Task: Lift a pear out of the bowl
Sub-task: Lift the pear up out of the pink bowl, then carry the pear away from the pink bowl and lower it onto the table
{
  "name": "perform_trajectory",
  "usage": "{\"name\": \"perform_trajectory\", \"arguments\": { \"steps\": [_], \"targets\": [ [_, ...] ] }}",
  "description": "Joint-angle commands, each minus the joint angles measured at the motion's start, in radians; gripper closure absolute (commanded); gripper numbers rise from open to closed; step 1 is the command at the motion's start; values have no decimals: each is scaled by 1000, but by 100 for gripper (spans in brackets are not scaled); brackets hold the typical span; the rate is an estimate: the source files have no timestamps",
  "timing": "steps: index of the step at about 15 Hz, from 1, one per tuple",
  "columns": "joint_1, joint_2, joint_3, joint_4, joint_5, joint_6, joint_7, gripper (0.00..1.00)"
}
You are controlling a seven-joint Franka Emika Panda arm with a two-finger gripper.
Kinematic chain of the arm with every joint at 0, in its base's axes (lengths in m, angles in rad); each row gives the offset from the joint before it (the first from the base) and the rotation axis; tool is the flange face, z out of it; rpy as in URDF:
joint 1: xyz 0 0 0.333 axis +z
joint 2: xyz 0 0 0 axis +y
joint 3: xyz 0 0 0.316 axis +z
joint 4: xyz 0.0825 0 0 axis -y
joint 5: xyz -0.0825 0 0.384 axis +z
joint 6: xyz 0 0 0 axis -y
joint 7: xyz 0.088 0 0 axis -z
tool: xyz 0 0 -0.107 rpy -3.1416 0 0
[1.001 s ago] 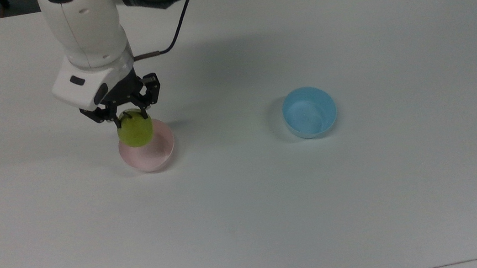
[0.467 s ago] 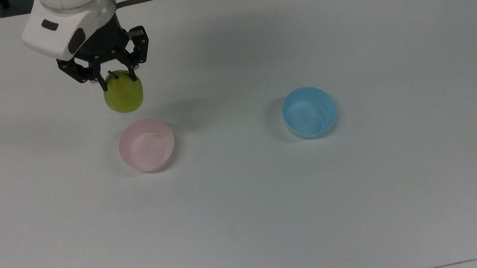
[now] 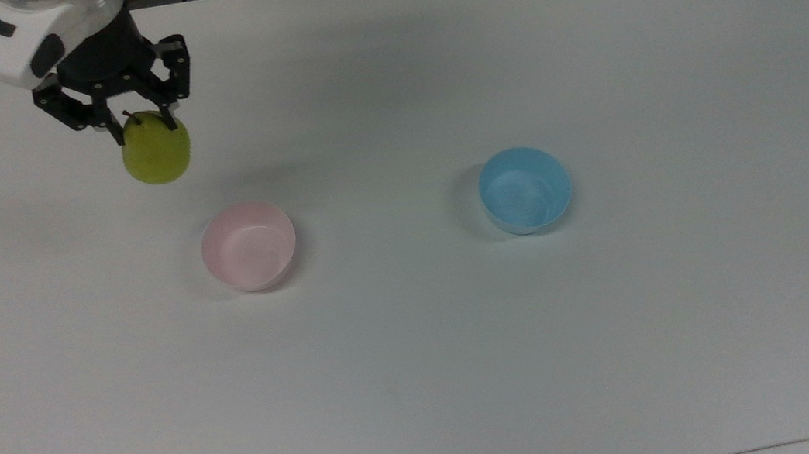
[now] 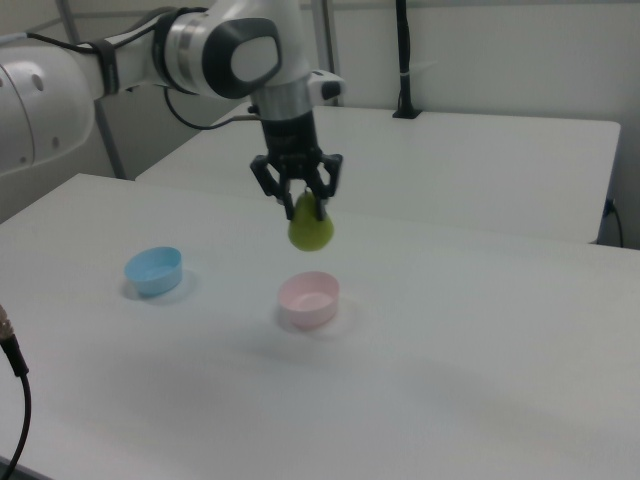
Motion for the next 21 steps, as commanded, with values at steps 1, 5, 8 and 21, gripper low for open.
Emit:
{"name": "perform_trajectory", "arguments": {
  "steps": [1,5,8,21],
  "targets": [
    [-92,20,18,6,28,7,-128,98],
    [-158,99,21,31,30,89,-216,100],
    [-204,173,26,45,51,154,-274,100],
    [-243,325,18,49,53,369,-280,100]
  ]
}}
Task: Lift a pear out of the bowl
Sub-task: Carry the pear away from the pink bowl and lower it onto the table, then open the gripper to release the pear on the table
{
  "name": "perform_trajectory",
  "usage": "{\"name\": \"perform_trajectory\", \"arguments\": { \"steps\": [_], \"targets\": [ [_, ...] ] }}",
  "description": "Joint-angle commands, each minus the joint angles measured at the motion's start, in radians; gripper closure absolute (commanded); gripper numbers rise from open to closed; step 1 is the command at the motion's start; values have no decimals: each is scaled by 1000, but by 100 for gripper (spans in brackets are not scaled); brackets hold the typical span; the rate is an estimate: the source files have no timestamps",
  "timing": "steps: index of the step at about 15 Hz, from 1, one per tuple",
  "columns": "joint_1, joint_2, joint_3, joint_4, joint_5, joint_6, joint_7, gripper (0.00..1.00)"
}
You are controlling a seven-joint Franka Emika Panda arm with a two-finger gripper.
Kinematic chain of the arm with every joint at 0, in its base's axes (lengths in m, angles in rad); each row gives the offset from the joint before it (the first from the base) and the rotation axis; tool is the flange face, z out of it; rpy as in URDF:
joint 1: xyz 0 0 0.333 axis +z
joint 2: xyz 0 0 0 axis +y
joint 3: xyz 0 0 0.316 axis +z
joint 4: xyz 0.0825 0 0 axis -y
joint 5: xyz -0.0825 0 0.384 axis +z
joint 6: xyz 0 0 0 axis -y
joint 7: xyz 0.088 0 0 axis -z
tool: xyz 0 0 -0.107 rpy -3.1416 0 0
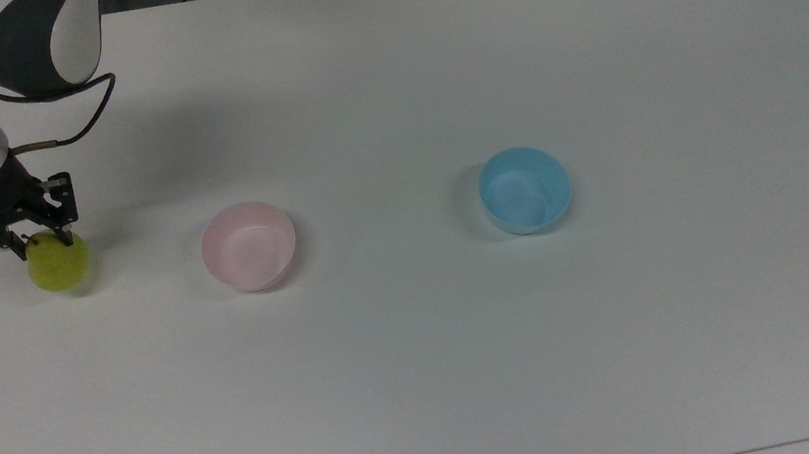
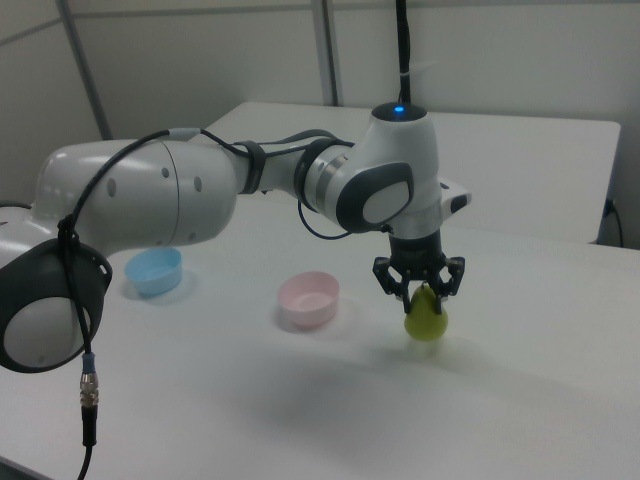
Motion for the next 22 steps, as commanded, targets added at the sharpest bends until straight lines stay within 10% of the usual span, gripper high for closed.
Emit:
{"name": "perform_trajectory", "arguments": {
  "steps": [1,7,10,12,22],
  "targets": [
    [-8,31,4,22,13,26,-20,100],
    [-5,43,2,19,10,23,-22,96],
    [-6,43,2,13,10,20,-17,25],
    [-3,42,1,13,10,17,-11,2],
    [72,-255,16,-14,26,-282,79,0]
  ]
}}
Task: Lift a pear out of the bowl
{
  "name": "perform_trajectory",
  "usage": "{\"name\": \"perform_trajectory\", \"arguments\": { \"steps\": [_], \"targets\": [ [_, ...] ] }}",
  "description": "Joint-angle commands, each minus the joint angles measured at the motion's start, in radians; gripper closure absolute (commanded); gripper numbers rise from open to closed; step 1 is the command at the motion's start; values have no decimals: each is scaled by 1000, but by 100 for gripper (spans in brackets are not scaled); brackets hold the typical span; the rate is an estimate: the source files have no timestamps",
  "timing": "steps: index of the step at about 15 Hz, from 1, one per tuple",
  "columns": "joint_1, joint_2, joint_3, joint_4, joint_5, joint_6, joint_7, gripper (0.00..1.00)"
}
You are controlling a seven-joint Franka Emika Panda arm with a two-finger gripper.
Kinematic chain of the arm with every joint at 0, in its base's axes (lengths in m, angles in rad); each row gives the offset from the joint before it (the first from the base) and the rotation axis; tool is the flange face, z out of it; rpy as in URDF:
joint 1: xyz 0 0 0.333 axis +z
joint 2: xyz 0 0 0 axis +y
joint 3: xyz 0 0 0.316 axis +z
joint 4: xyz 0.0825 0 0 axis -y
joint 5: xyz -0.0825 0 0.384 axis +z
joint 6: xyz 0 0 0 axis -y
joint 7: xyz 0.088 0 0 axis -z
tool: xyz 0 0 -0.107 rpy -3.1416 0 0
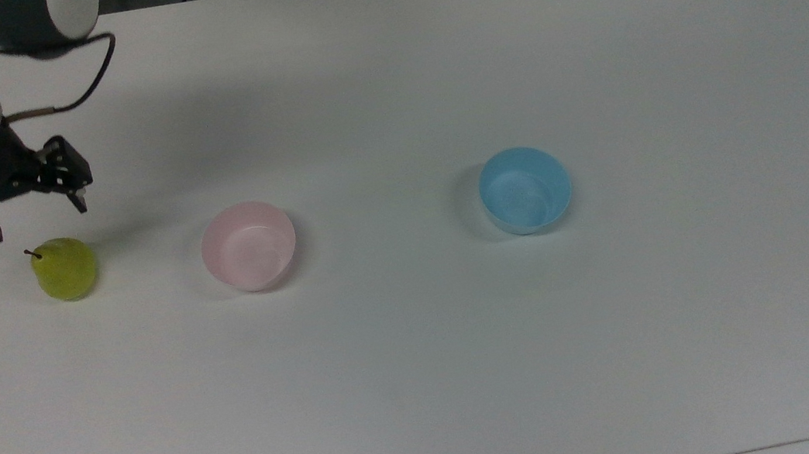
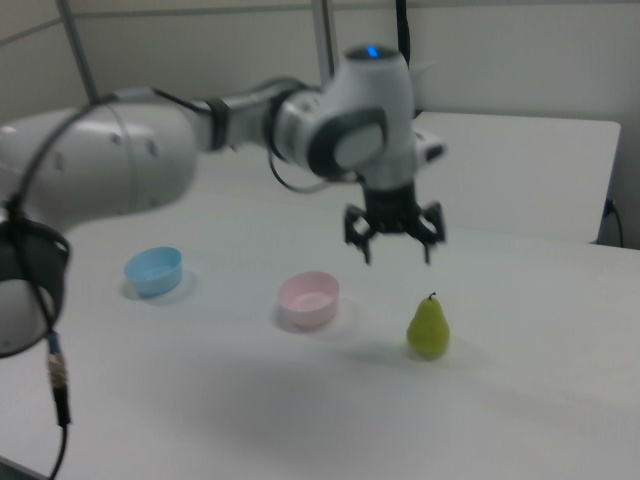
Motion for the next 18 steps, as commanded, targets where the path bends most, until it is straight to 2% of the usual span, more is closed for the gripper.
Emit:
{"name": "perform_trajectory", "arguments": {
  "steps": [1,5,7,10,13,15,18],
  "targets": [
    [72,-194,-2,-45,20,-215,98,0],
    [193,-334,-2,-95,17,-334,378,0],
    [250,-391,-9,-137,15,-378,477,0],
    [324,-471,-18,-238,21,-368,500,0],
    [352,-491,-19,-304,70,-241,506,0],
    [358,-488,-27,-309,83,-218,508,0],
    [417,-486,-82,-307,83,-218,516,0]
  ]
}}
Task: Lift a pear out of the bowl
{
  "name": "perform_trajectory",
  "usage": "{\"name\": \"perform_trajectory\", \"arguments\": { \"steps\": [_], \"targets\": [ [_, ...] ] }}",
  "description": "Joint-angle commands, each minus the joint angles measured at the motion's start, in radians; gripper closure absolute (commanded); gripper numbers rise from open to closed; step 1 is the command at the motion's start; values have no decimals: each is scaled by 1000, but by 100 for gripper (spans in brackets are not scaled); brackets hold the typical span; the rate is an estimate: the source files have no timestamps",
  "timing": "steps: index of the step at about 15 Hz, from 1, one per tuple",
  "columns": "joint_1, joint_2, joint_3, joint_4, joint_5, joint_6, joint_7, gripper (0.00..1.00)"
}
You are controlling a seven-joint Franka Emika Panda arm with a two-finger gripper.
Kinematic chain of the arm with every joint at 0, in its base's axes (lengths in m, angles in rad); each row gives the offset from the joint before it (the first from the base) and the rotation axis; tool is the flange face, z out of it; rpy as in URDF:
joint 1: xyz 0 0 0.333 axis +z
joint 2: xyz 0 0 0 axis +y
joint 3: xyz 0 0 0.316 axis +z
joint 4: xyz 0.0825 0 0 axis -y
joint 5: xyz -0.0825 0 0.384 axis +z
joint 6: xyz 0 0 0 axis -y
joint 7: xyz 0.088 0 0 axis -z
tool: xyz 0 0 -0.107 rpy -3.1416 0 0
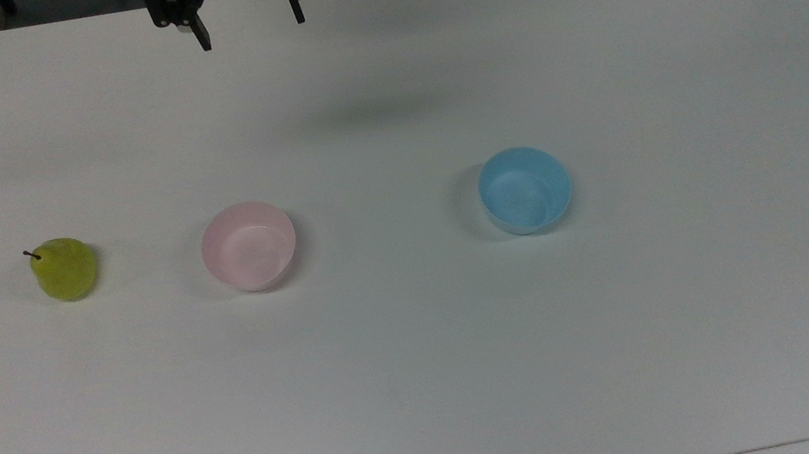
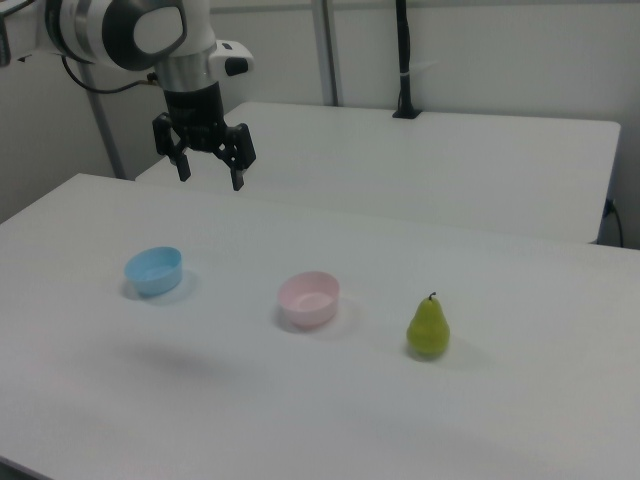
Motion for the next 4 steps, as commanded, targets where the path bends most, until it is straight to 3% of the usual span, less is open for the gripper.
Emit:
{"name": "perform_trajectory", "arguments": {
  "steps": [1,4],
  "targets": [
    [70,-39,-69,-50,19,34,26,0],
    [68,-36,-69,-47,18,32,29,0]
  ]
}}
